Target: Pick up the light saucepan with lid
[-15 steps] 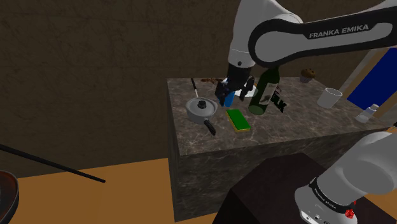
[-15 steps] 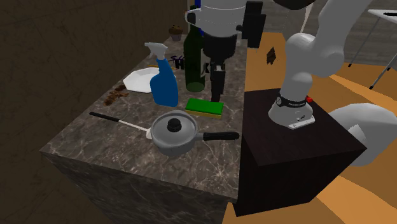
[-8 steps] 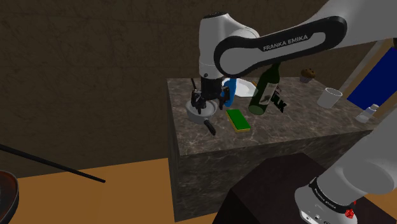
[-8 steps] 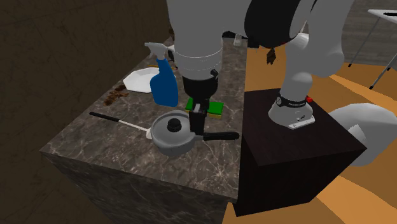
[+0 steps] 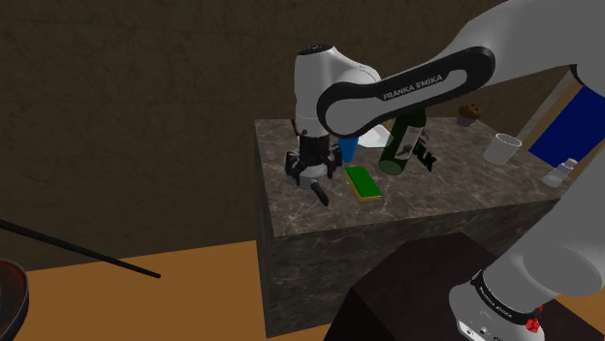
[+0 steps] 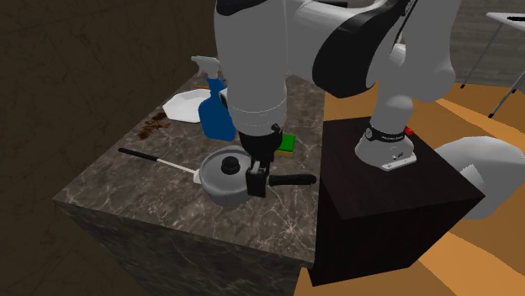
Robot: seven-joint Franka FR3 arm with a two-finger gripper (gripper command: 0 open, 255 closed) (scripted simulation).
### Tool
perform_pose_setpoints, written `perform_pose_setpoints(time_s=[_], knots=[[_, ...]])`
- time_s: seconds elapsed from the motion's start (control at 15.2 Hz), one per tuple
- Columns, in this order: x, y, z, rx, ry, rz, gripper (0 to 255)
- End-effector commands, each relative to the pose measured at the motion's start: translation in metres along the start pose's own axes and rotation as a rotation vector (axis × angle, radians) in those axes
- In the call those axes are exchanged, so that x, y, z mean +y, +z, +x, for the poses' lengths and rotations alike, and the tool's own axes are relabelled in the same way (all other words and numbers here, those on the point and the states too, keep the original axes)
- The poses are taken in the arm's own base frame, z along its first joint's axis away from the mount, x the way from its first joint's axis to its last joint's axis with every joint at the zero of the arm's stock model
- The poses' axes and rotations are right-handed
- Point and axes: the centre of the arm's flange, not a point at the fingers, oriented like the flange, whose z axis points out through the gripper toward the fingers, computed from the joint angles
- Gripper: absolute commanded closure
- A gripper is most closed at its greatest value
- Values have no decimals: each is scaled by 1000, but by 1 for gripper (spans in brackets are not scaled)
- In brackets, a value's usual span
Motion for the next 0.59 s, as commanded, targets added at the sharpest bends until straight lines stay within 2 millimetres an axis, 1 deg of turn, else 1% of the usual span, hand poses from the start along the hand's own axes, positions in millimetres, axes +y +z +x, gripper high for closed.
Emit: perform_pose_setpoints(time_s=[0.0,0.07,0.13,0.53], knots=[[-1,6,1,0,0,0,0],[-1,6,1,0,0,0,0],[-1,6,1,0,0,0,255],[-1,7,1,0,0,0,255]])
